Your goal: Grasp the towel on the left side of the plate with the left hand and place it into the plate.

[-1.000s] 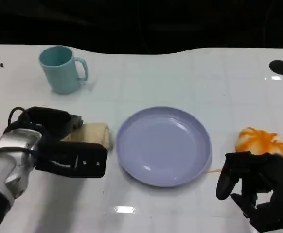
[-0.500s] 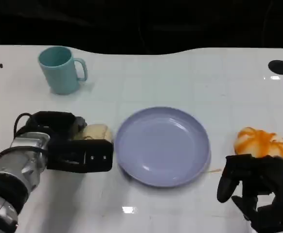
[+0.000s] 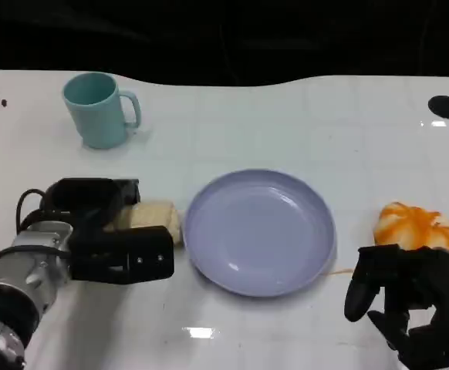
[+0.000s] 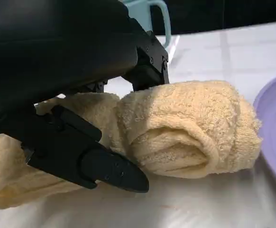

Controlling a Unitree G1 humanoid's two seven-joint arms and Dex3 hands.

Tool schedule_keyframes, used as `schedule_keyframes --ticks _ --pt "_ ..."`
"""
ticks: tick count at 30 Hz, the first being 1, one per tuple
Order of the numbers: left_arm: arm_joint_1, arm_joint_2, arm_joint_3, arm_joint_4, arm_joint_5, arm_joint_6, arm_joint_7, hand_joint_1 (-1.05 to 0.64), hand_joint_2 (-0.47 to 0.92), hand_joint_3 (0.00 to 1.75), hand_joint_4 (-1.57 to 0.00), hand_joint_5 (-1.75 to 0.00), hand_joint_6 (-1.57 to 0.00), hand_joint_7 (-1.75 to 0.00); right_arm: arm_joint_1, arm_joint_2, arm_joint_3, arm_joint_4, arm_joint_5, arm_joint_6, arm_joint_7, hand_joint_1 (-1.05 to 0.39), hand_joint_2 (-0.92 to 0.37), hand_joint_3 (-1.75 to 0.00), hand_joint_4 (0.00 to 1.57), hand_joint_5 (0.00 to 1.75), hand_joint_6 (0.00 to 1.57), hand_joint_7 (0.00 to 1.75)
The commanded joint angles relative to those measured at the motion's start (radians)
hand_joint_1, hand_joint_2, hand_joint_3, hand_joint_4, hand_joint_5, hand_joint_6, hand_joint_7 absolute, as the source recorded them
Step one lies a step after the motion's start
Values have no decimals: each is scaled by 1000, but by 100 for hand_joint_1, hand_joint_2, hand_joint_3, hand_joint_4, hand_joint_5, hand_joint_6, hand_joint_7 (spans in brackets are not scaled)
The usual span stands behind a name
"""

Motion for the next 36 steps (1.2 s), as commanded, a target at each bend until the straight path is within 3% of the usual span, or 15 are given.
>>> schedule_keyframes --ticks 1,5,7,10,11,12,14,17,18,21,30,36 --pt "19 38 27 -34 -19 -27 62 -18 68 79 -84 -175 -61 -172 -7 -7 -2 2 2 5 -2 3 -55 -110 73 175 72 142" --pt "29 61 52 -80 -36 -39 85 -19 67 84 -82 -175 -61 -174 -9 -8 3 4 -5 -1 -6 2 -55 -110 72 175 71 143" --pt "36 75 70 -119 -43 -37 98 -20 74 57 -81 -175 -55 -175 -11 -5 4 6 -3 1 -6 2 -54 -111 73 175 71 143" --pt "48 97 94 -194 -47 -15 84 -21 76 48 -80 -175 -54 -175 -13 -5 2 11 2 -4 -3 3 -54 -111 72 175 71 143" --pt "54 103 105 -221 -50 -17 87 -20 75 55 -81 -175 -56 -175 -15 -8 4 11 -2 -3 -3 3 -54 -111 72 175 71 143" --pt "61 108 114 -245 -53 -19 89 -19 67 76 -83 -175 -59 -175 -16 -10 6 10 -5 -1 -3 2 -54 -111 72 175 71 143" --pt "74 116 126 -299 -51 -12 85 -19 62 90 -85 -175 -61 -175 -19 -11 7 10 -7 2 -2 1 -54 -111 73 175 71 143" --pt "86 122 130 -394 -45 -9 63 -19 66 73 -84 -175 -60 -175 -21 -10 5 13 -3 3 0 1 -55 -111 72 175 71 142" --pt "89 123 131 -420 -46 -14 56 -20 63 82 -86 -175 -63 -175 -22 -10 5 13 -3 4 0 1 -54 -111 72 175 71 142" --pt "97 115 133 -507 -50 4 11 -21 57 90 -88 -175 -65 -169 -21 -9 6 14 -3 3 0 1 -54 -111 72 175 71 143" --pt "101 20 103 -793 -41 167 -223 -22 50 87 -89 -175 -65 -175 -21 -4 6 16 0 2 -3 2 -54 -111 73 175 71 143" --pt "112 -41 59 -876 -23 239 -320 -21 51 89 -87 -175 -63 -175 -24 -2 13 17 -1 3 -3 2 -55 -111 72 175 71 143"
